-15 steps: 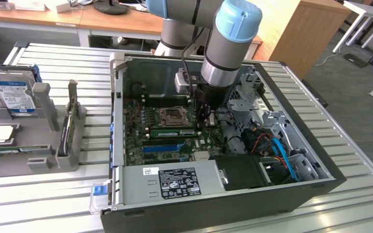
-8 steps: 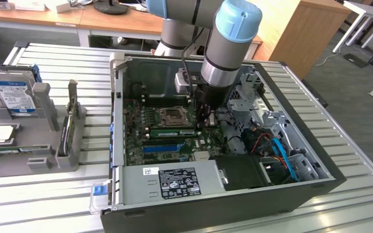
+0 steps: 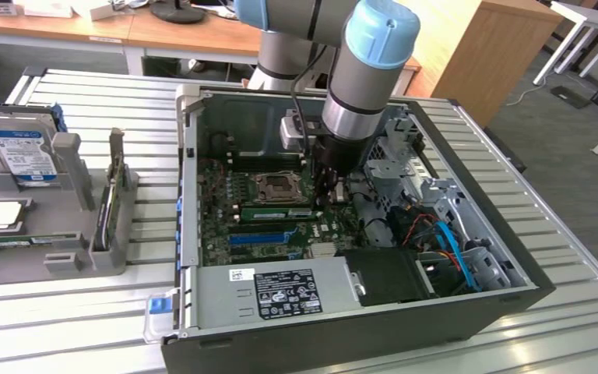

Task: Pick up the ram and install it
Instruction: 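Press down the ram until it locks into place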

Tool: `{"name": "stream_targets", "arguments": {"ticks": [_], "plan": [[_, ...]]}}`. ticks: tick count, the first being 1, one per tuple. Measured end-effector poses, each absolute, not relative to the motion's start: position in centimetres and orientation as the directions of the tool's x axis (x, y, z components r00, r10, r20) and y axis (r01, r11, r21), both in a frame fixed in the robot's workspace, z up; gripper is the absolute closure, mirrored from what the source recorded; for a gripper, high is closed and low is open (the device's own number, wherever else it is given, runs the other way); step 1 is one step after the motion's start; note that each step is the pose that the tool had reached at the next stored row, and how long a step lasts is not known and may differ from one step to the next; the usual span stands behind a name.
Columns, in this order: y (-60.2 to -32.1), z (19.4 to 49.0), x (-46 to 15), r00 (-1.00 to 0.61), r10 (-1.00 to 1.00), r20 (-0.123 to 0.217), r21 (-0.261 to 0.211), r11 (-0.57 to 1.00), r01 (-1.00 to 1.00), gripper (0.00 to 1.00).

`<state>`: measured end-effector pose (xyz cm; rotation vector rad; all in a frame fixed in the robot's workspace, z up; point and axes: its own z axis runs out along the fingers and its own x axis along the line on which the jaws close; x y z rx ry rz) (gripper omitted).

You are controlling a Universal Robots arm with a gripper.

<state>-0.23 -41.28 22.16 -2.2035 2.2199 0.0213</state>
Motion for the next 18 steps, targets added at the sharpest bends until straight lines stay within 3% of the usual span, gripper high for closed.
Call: {"name": "stream_targets", "arguments": {"ticks": [18], "plan": [[-41.3,24.7,-0.2,-0.007,-1.0,-0.018,0.001,0.007,-1.0,0.9]]}}
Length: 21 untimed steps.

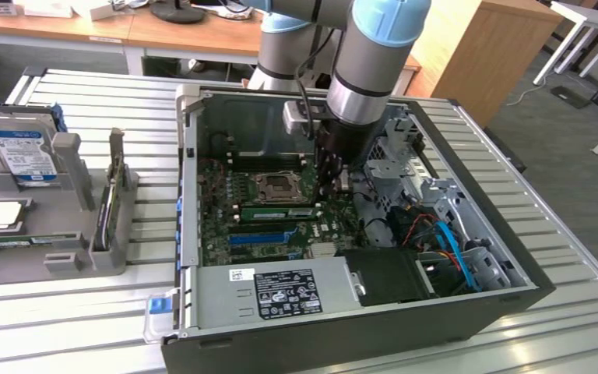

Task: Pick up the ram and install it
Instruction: 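Press down the ram until it locks into place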

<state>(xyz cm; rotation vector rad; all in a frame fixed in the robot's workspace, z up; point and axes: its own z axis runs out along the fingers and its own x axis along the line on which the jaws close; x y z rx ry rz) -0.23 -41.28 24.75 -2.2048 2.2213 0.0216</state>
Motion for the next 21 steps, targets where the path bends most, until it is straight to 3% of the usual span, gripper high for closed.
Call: {"name": "stream_targets", "arguments": {"ticks": [21], "plan": [[-41.3,24.7,-4.0,-0.007,-1.0,-0.018,-0.013,0.007,-1.0,0.9]]}}
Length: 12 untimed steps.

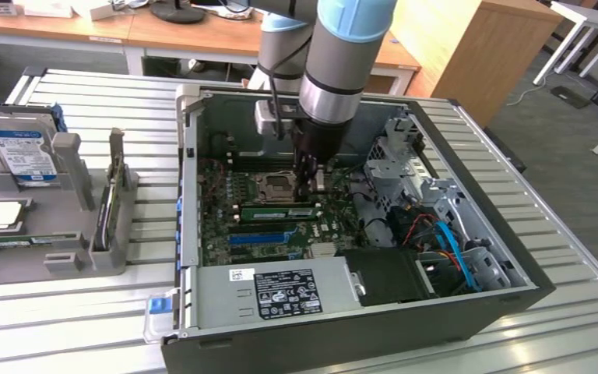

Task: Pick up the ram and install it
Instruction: 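Press down the ram until it locks into place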

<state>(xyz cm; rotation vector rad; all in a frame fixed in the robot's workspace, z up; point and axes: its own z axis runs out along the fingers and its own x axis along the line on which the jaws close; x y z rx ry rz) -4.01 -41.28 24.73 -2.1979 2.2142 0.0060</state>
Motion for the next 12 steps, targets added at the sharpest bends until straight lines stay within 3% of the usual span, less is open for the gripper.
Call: {"name": "stream_targets", "arguments": {"ticks": [12], "plan": [[-41.3,24.6,-5.9,-0.007,-1.0,-0.018,-0.015,0.007,-1.0,0.9]]}}
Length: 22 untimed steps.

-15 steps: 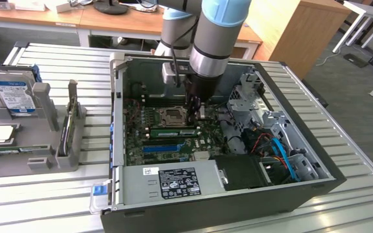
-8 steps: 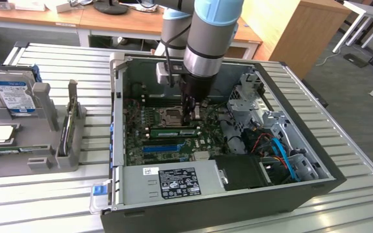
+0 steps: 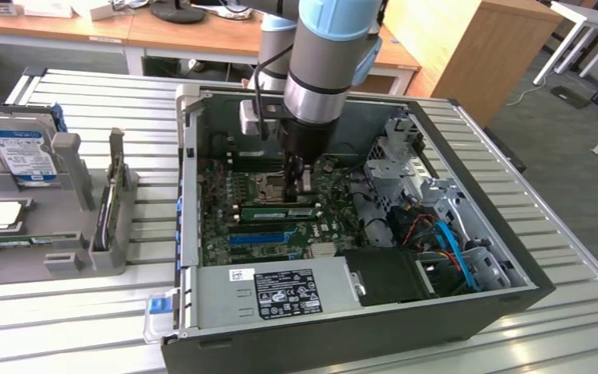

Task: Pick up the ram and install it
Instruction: 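Press down the ram until it locks into place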

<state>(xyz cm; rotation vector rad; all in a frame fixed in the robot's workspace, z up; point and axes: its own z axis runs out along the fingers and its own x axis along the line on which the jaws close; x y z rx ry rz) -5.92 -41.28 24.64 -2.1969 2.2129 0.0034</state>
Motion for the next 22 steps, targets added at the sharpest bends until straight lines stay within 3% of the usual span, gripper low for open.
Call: {"name": "stream_targets", "arguments": {"ticks": [22], "plan": [[-41.2,24.3,-8.9,-0.008,-1.0,-0.018,-0.015,0.008,-1.0,0.9]]}}
